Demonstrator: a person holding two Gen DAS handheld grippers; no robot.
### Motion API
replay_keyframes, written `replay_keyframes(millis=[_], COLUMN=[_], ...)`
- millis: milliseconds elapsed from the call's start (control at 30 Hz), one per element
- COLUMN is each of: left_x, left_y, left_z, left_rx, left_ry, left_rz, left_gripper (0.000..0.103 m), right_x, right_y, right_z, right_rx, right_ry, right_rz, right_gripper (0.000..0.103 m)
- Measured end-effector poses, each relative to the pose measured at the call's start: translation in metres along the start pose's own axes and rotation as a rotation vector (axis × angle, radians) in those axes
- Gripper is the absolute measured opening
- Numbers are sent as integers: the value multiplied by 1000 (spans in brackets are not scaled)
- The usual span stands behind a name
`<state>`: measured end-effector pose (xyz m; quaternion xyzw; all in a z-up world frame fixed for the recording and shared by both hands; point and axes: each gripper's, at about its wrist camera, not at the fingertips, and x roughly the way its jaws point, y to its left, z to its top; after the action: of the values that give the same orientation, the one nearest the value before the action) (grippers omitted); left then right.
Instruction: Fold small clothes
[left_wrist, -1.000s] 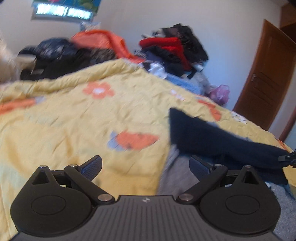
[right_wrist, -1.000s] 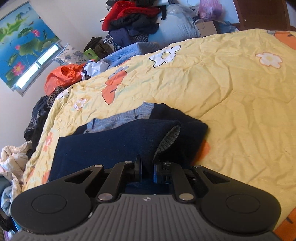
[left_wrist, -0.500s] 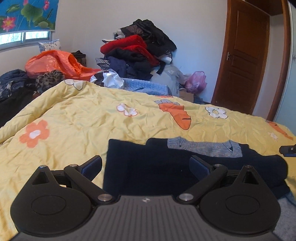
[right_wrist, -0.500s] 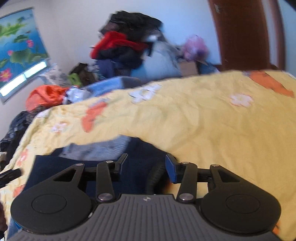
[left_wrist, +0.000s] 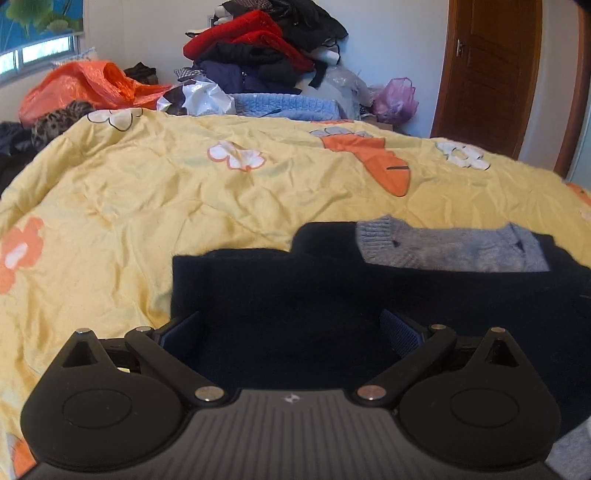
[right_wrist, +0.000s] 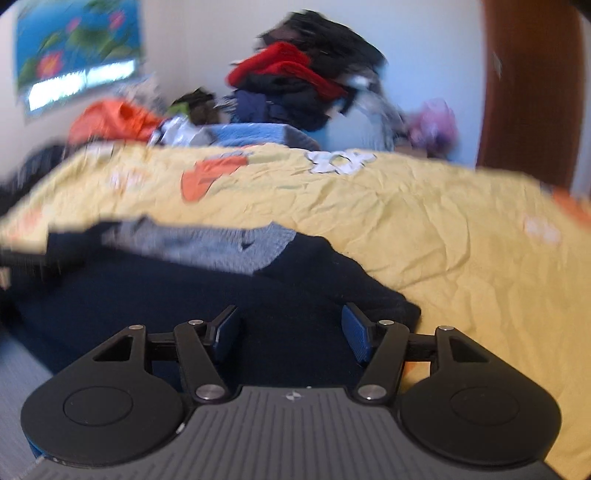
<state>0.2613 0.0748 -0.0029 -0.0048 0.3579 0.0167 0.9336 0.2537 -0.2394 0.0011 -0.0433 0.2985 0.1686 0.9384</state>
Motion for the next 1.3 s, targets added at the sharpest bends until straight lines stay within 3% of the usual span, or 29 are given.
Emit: replay_keyframes(millis=[167, 267, 400, 567, 667, 733, 833, 933, 1033, 1067, 1100, 1200, 1300], left_x=[1, -29, -83, -83, -83, -87, -111, -145, -162, -164, -169, -177, -184], left_y=[-7, -18, -36, -51, -30, -24, -19, -17, -22, -24, -25, -19, -4], left_z=[6, 5, -22, -60, -70, -69, -76, -96, -124, -134, -145, -148, -155], left_rx=[29, 29, 58, 140, 104, 116, 110, 81, 92, 119, 144, 161, 218], left_ry=[6, 2, -54, 22, 7, 15, 33, 27, 56, 55, 3, 2, -24], left_rz=[50, 100, -49, -44, -83, -55, -37, -108, -134, -123, -108, -111, -91], left_gripper=[103, 103, 103, 103, 103, 103, 103, 103, 103, 103, 103, 103, 103], right_x=[3, -18, -55, -42, -44, -48, -68, -100, -111, -111, -115, -123, -131], right_y=[7, 23, 38, 39, 36, 39, 50, 62, 75, 78, 81, 75, 68], right_z=[4, 6, 0, -18, -32, -30, -29, -44, -67, -76, -84, -85, -91], right_rx=[-16, -25, 24, 14, -37, -29, 5, 26, 6, -12, -45, 6, -19], right_ry=[8, 2, -43, 58, 33, 46, 77, 47, 93, 109, 80, 95, 121], right_rz=[-38, -96, 26, -1, 10, 0, -18, 67, 50, 36, 16, -20, -35], right_gripper=[67, 68, 90, 87, 87, 87, 88, 95, 95, 96, 97, 99, 102])
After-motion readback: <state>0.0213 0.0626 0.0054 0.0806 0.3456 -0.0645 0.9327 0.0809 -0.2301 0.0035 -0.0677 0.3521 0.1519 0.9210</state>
